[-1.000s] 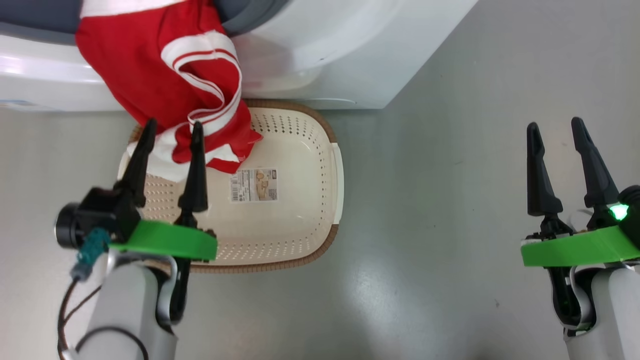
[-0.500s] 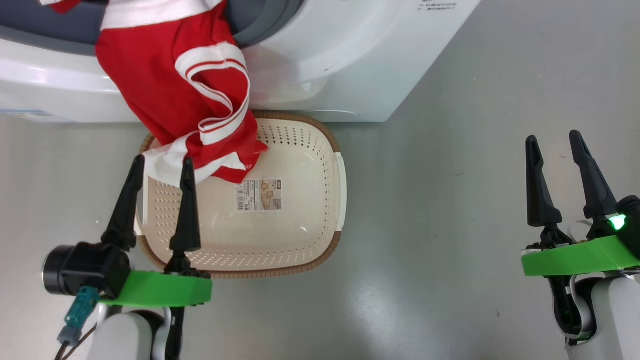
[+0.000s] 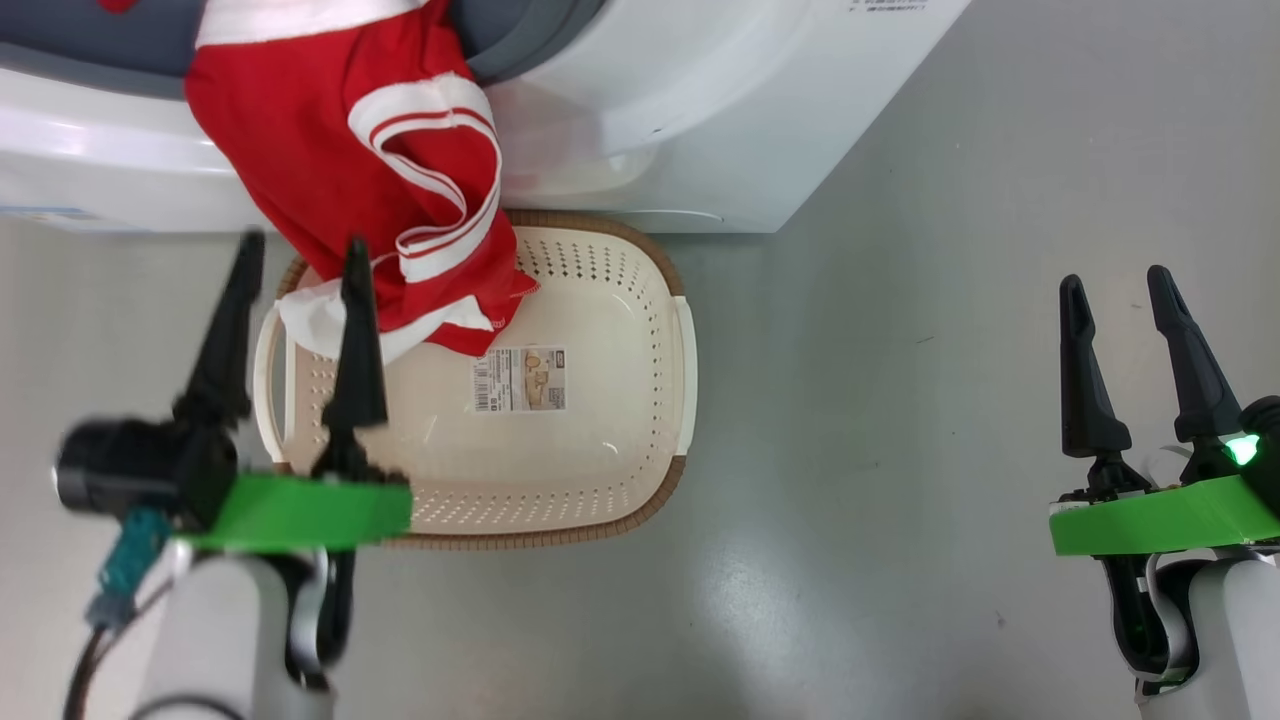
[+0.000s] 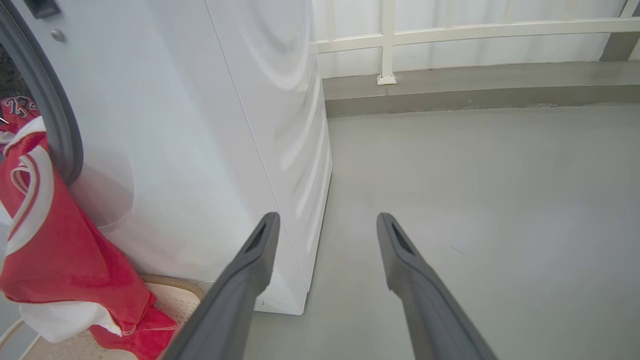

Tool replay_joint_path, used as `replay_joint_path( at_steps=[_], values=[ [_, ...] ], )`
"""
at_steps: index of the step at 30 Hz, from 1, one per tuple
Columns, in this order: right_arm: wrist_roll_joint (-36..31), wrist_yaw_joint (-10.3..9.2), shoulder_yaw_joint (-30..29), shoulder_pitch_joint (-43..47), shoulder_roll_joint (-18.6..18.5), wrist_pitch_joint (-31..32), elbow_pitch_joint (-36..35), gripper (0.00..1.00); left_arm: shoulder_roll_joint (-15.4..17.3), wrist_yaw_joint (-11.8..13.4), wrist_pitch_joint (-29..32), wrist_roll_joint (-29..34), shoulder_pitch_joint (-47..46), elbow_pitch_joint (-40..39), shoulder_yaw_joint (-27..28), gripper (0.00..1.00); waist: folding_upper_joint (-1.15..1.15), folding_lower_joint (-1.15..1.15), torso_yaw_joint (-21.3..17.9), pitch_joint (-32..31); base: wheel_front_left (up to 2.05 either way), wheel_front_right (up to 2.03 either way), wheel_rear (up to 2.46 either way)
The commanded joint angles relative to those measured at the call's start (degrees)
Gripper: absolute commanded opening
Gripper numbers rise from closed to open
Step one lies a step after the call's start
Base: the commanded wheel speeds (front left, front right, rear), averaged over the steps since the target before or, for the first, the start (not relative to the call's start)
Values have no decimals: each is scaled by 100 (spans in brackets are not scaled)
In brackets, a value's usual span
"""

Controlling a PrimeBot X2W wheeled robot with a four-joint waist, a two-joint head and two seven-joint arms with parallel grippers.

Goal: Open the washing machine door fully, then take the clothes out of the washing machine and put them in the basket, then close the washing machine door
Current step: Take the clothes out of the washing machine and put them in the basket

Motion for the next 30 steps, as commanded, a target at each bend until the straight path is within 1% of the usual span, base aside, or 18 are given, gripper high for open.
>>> replay_joint_path(
  at_steps=[1, 5, 10, 11, 15, 20, 23, 26, 30],
  values=[
    [-43, 36, 123, 45, -42, -36, -143, 100, 131, -30, -44, 108, -257, -23, 214, 100, 0, 0, 5, 31, 0, 0, 0],
    [-37, 36, 158, -12, -34, -36, -127, 100, 185, -39, -3, 158, -946, 476, 191, 100, 0, 0, -13, 77, 0, 0, 0],
    [-25, 36, 190, -71, -14, -36, -135, 100, 219, -47, 490, 98, -1906, 1204, 117, 100, 0, 0, -38, 178, 0, 0, 0],
    [-25, 36, 190, -71, -14, -36, -135, 100, 219, -47, 490, 98, -1906, 1204, 117, 100, 0, 0, -38, 178, 0, 0, 0],
    [-12, 36, 210, -134, 9, -36, -139, 100, 219, -99, 814, -57, -2609, 1762, 103, 100, 0, 0, -73, 269, 0, 0, 0],
    [-1, 36, 214, -212, 34, -36, -144, 100, 291, -172, 1129, -80, -3314, 2542, -10, 100, 0, 0, -123, 363, 0, 0, 0],
    [3, 36, 218, -248, 45, -36, -147, 100, 296, -229, 1245, -110, -3658, 2999, -87, 100, 0, 0, -148, 411, 0, 0, 0],
    [8, 36, 221, -273, 56, -36, -147, 100, 339, -228, 1313, -56, -3938, 3439, -164, 100, 0, 0, -174, 444, 0, 0, 0],
    [19, 36, 219, -302, 66, -36, -150, 100, 378, -212, 1246, 8, -4235, 3946, -248, 100, 0, 0, -210, 467, 0, 0, 0]
  ],
)
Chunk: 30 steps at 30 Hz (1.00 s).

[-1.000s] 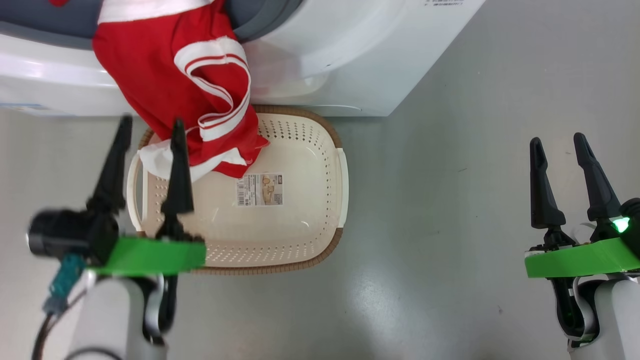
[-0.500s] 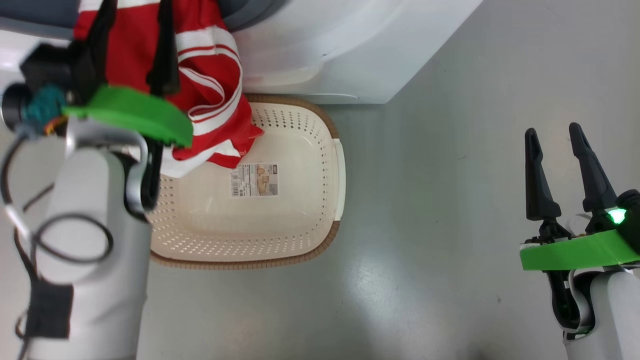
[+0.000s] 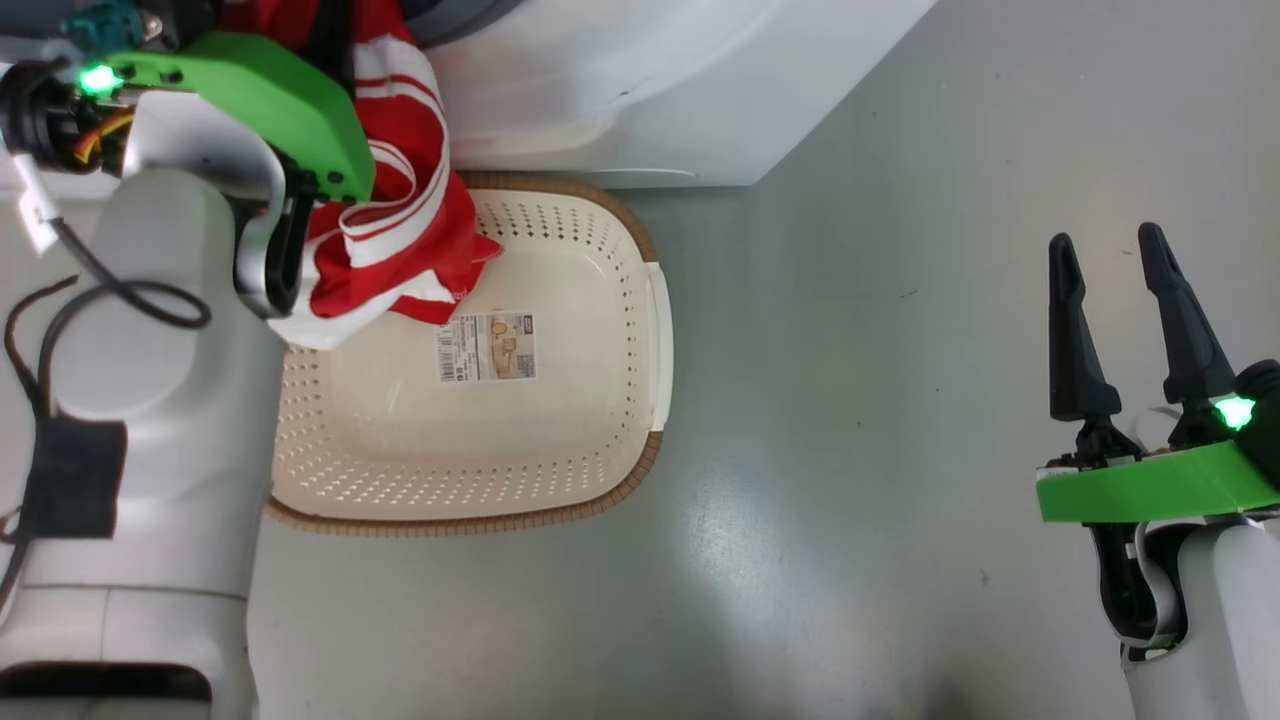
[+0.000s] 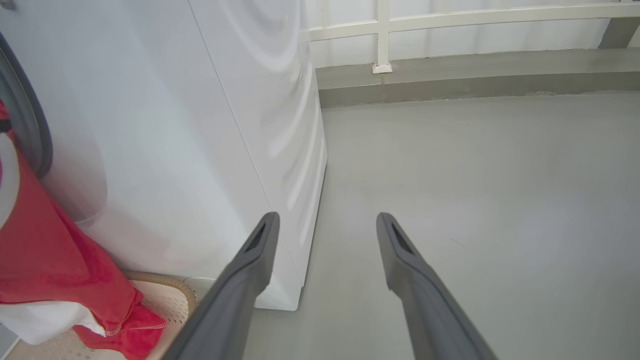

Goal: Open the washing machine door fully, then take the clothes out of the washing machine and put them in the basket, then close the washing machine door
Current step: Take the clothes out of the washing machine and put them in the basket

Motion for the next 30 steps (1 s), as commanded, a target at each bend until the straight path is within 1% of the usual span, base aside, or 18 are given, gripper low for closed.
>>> replay_joint_path(
  at_steps=[1, 2, 3, 4, 5, 6, 7, 8, 15, 19, 21, 24, 25, 27, 30],
  values=[
    [20, 36, 115, 17, 7, -36, -142, 100, 259, -8, -72, 76, -90, -5, 49, 100, 0, 0, -17, 2, 0, 0, 0],
    [22, 36, 117, 15, 9, -36, -140, 100, 269, -3, -118, 82, -143, 101, 38, 100, 0, 0, -27, 1, 0, 0, 0],
    [23, 36, 118, 16, 11, -36, -139, 100, 285, 8, -162, 105, -190, 207, 16, 87, 0, 0, -33, -2, 0, 0, 0],
    [24, 36, 118, 18, 13, -36, -138, 100, 293, 9, -198, 115, -230, 313, -2, 51, 0, 0, -39, -6, 0, 0, 0],
    [24, 36, 118, 20, 14, -36, -137, 100, 298, 6, -236, 118, -268, 409, -18, 42, 0, 0, -43, -9, 0, 0, 0],
    [25, 36, 117, 23, 16, -36, -136, 100, 308, 5, -280, 132, -303, 498, -40, 24, 0, 0, -47, -16, 0, 0, 0],
    [23, 36, 112, 25, 17, -36, -135, 100, 319, 13, -327, 155, -335, 582, -66, 3, 0, 0, -47, -23, 0, 0, 0],
    [20, 36, 109, 28, 19, -36, -136, 100, 323, 19, -379, 163, -363, 658, -82, 0, 0, 0, -45, -29, 0, 0, 0],
    [-4, 36, 109, 86, 27, -36, -122, 100, 302, 45, -1009, 105, -377, 923, -94, 0, 0, 0, 14, -133, 0, 0, 0],
    [-14, 36, 109, 146, 31, -36, -108, 100, 256, 98, -1289, -30, -67, 611, 32, 0, 0, 0, 62, -246, 0, 0, 0],
    [-20, 36, 99, 181, 32, -36, -115, 100, 227, 137, -1316, -97, 223, 77, 154, 0, 0, 0, 96, -286, 0, 0, 0],
    [-22, 36, 113, 214, 34, -36, -125, 100, 177, 210, -1320, -79, 933, -1121, 340, 0, 0, 0, 135, -330, 0, 0, 0],
    [-22, 36, 113, 214, 34, -36, -125, 100, 177, 210, -1320, -79, 933, -1121, 340, 0, 0, 0, 135, -330, 0, 0, 0],
    [-25, 36, 126, 230, 34, -36, -124, 100, 125, 232, -1321, -62, 1464, -1891, 448, 0, 0, 0, 164, -356, 0, 0, 0],
    [-27, 36, 147, 238, 20, -36, -116, 100, 57, 239, -1322, -53, 2244, -2794, 533, 0, 0, 0, 195, -372, 0, 0, 0]
  ],
)
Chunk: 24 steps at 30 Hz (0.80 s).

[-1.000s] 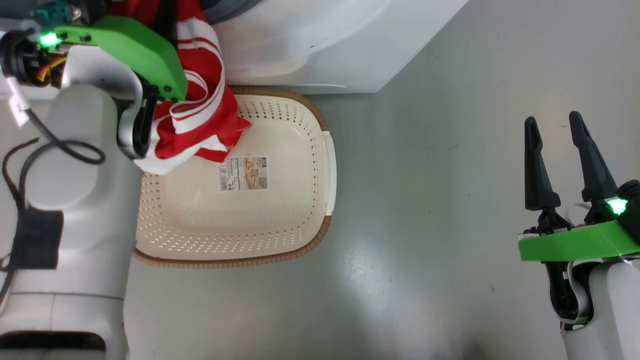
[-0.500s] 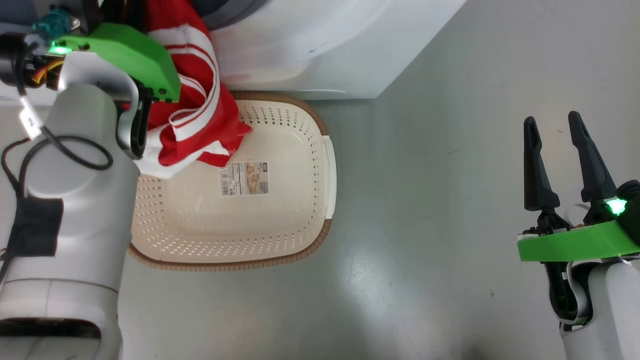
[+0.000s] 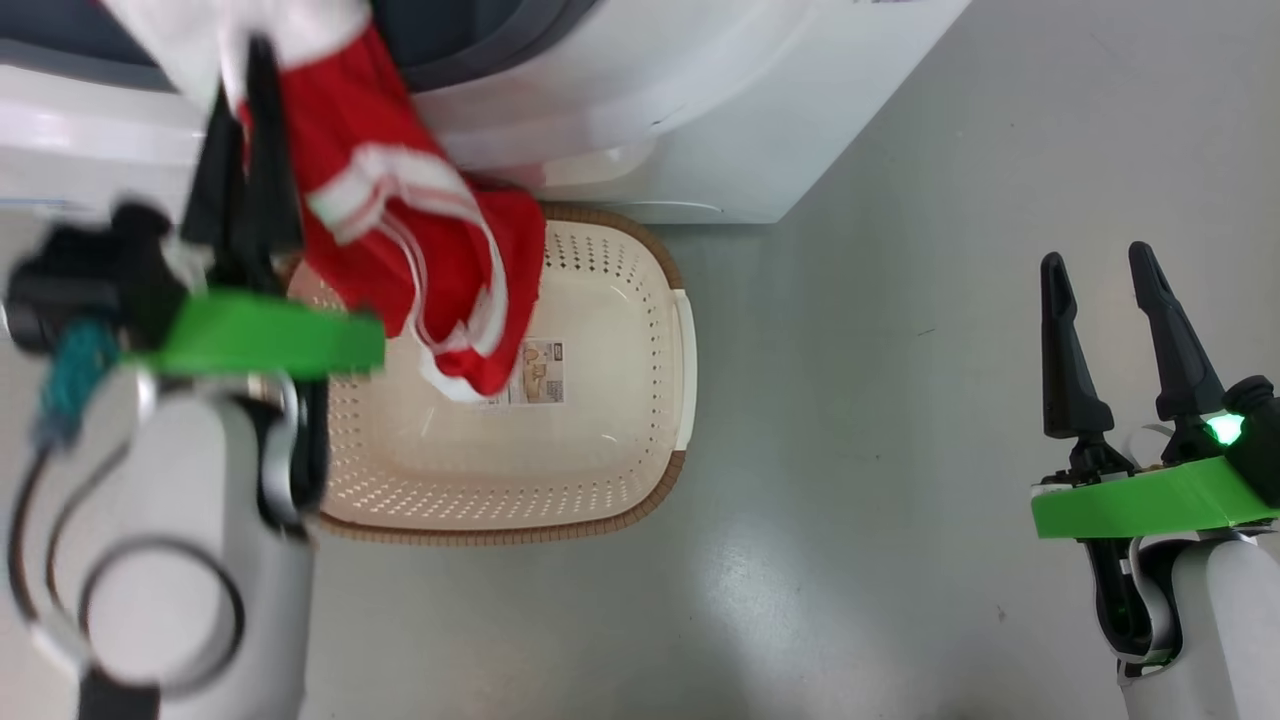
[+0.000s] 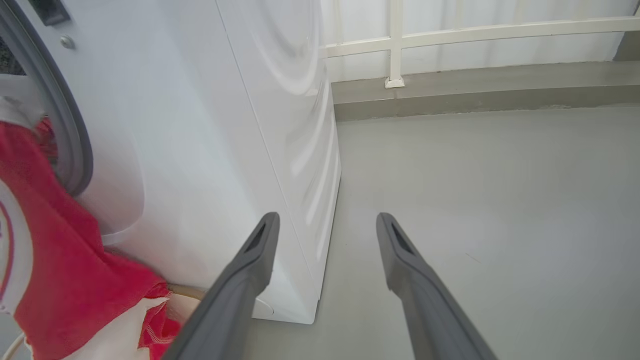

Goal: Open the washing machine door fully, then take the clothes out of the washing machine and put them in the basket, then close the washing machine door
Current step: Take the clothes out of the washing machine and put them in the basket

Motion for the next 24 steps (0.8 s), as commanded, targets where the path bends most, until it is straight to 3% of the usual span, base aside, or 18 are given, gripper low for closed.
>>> replay_joint_path(
  at_steps=[1, 6, 11, 14, 24],
  values=[
    [-29, 36, 131, 118, -1, -36, -126, 100, 148, 22, -42, 45, 198, -227, 154, 0, 0, 0, 11, -4, 0, 0, 0],
    [-20, 36, 138, 97, -26, -36, -140, 100, 111, 102, -43, -99, 1165, -1010, 132, 0, 0, 0, 27, 34, 0, 0, 0],
    [-9, 36, 153, 43, -33, -36, -149, 100, 107, 350, -43, -369, 1729, -1141, -170, 0, 0, 0, 20, 158, 0, 0, 0],
    [-2, 36, 165, -23, -39, -36, -162, 100, 106, 353, -43, -608, 1734, -834, -276, 0, 0, 0, -8, 267, 0, 0, 0],
    [34, 36, 142, -204, -10, -36, -220, 100, 106, 176, -43, -495, 1138, 1026, -428, 0, 0, 0, -263, 685, 0, 0, 0]
  ],
)
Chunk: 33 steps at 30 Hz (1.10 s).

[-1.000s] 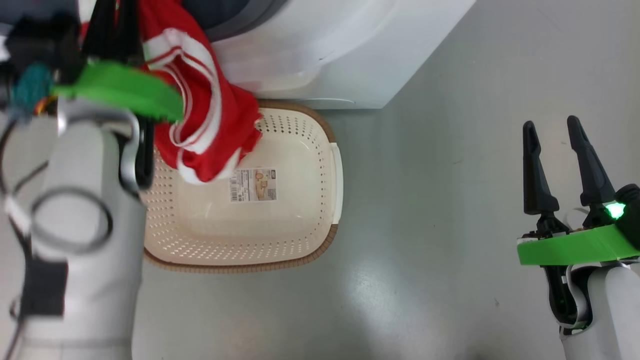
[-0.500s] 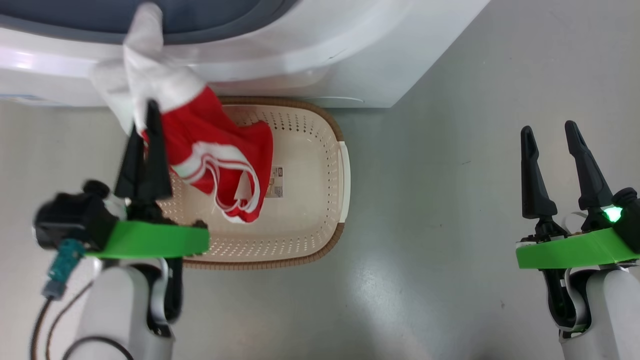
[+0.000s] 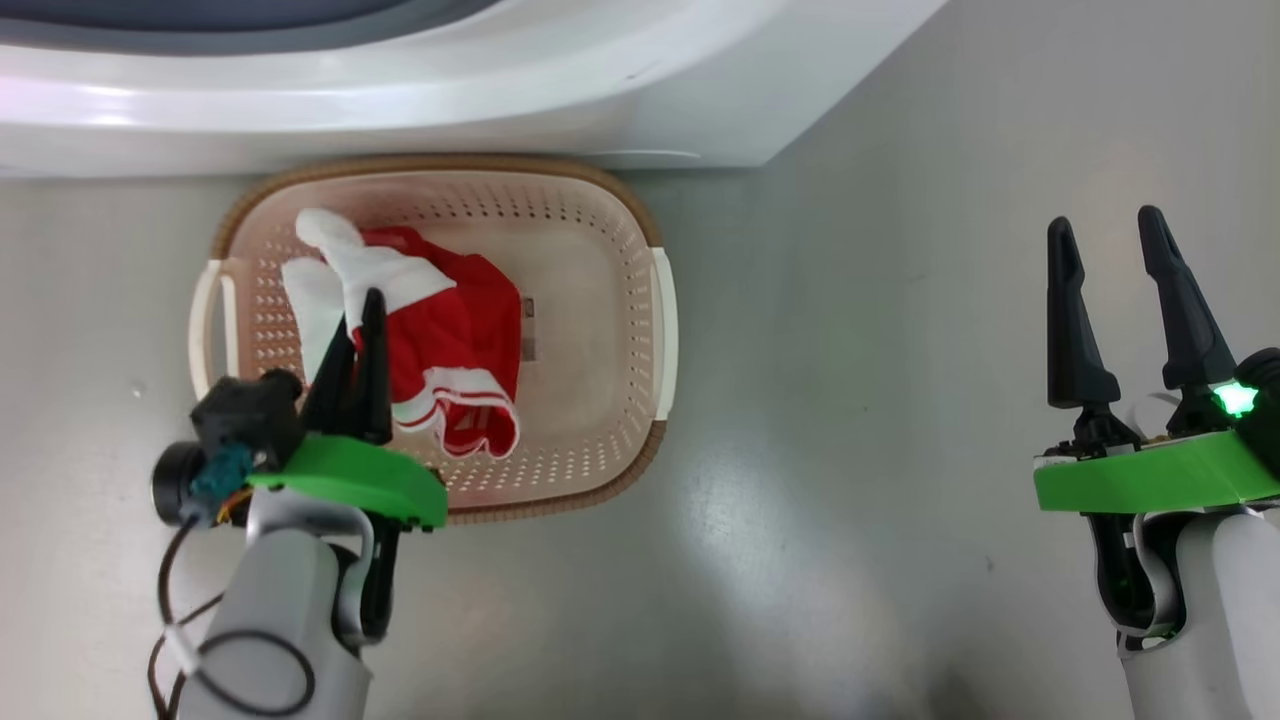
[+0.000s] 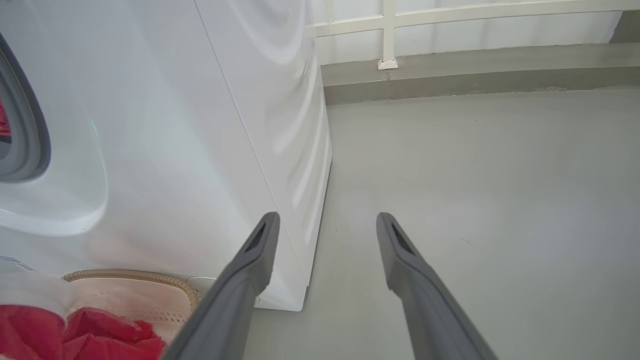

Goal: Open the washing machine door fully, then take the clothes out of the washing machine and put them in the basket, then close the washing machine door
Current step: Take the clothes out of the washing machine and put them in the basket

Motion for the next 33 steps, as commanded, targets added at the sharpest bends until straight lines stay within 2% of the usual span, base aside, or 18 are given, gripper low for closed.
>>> replay_joint_path(
  at_steps=[1, 10, 17, 19, 20, 22, 24, 25, 33],
  values=[
    [30, 36, 121, 5, 2, -36, -156, 100, 112, -48, -43, 35, -126, 226, 103, 0, -1, 0, -129, 188, 0, 0, 0],
    [46, 36, 132, -172, 30, -36, -211, 100, 112, -257, -43, 232, -1027, 1705, 16, 0, -1, 0, -249, 575, 0, 0, 0],
    [57, 36, 112, -261, 37, -36, -223, 100, 112, -296, -43, 454, -1437, 2354, 110, 0, -1, 0, -289, 713, 0, 0, 0],
    [55, 36, 112, -270, 38, -36, -224, 100, 112, -282, -43, 494, -1538, 2547, 161, 23, -1, 0, -298, 727, 0, 0, 0],
    [54, 36, 114, -271, 39, -36, -219, 100, 112, -277, -43, 506, -1575, 2617, 192, 40, -1, 0, -302, 723, 0, 0, 0],
    [51, 36, 109, -268, 39, -36, -208, 100, 112, -295, -43, 525, -1625, 2692, 229, 82, -1, 0, -303, 706, 0, 0, 0],
    [52, 36, 94, -255, 40, -36, -195, 100, 112, -318, -43, 524, -1640, 2698, 254, 96, -1, 0, -291, 670, 0, 0, 0],
    [52, 36, 93, -247, 40, -36, -188, 100, 112, -326, -43, 521, -1636, 2690, 263, 100, -1, 0, -286, 653, 0, 0, 0],
    [22, 36, 113, -139, 40, -36, -82, 100, 112, -327, -43, 407, -1336, 2492, 274, 100, -1, 0, -226, 268, 0, 0, 0]
  ],
)
